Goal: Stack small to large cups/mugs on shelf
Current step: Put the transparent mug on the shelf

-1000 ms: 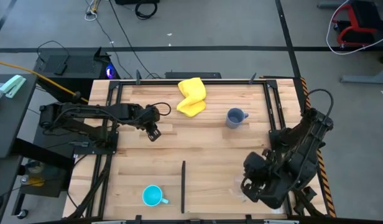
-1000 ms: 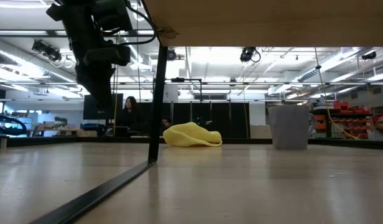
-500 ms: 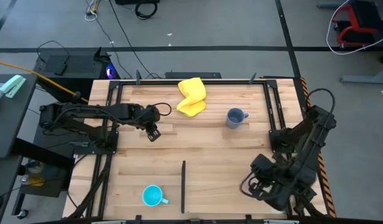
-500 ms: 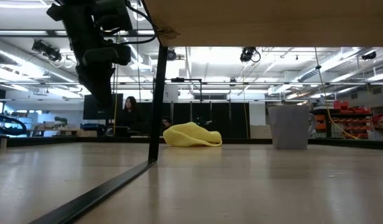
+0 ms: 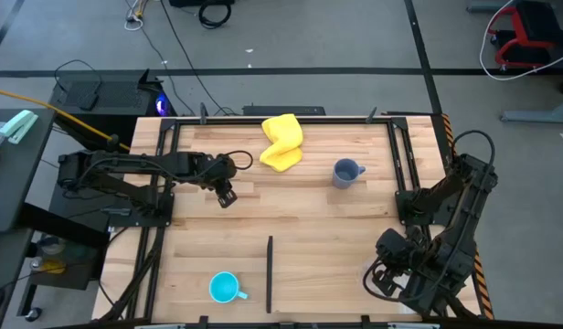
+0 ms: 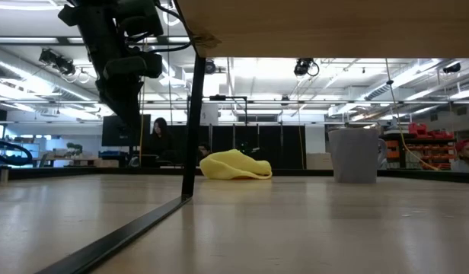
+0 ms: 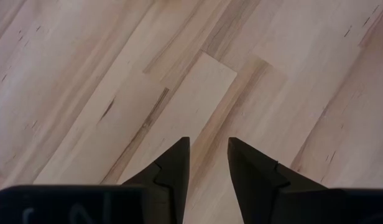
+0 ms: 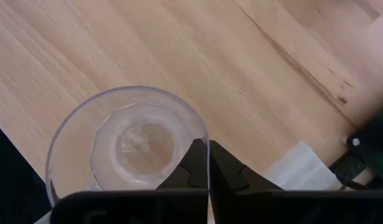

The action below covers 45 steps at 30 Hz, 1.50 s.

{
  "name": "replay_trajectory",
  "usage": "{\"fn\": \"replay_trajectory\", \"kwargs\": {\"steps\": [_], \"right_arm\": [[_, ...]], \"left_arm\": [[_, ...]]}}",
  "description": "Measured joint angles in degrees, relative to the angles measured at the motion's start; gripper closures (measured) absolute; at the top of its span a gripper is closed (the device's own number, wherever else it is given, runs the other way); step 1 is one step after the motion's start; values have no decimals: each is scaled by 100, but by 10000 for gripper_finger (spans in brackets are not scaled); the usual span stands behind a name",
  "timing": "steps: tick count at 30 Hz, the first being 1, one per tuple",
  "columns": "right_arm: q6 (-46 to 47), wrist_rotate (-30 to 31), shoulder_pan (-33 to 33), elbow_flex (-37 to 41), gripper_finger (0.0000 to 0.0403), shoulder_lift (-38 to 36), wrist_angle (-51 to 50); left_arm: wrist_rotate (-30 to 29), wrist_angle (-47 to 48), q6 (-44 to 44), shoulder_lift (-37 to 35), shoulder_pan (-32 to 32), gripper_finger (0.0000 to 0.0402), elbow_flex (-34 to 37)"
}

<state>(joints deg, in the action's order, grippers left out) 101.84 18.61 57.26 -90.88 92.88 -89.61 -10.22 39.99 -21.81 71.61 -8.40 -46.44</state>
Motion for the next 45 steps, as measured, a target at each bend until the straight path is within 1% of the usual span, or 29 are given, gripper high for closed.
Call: {"fn": "replay_trajectory", "kwargs": {"steps": [8, 15, 20, 24, 32, 38, 45], "right_arm": [[80, 149, 149, -39, 403, -15, -35], [188, 169, 305, -6, 398, -220, -82], [360, 467, 434, -6, 392, -365, -68], [371, 494, 443, -6, 387, -365, -47], [468, 437, 439, -8, 374, -366, -45], [496, 209, 439, 49, 371, -374, -45], [509, 54, 439, 156, 371, -374, -38]], "left_arm": [[-2, -33, 7, 0, 0, 289, 0], [-2, -144, 64, 0, 0, 291, 0], [-2, -162, 63, 0, 0, 289, 0], [-2, -195, 62, 0, 0, 287, 0], [-2, -195, 60, 0, 0, 289, 0], [-2, -197, 58, 0, 0, 286, 0], [-2, -195, 57, 0, 0, 291, 0]]}}
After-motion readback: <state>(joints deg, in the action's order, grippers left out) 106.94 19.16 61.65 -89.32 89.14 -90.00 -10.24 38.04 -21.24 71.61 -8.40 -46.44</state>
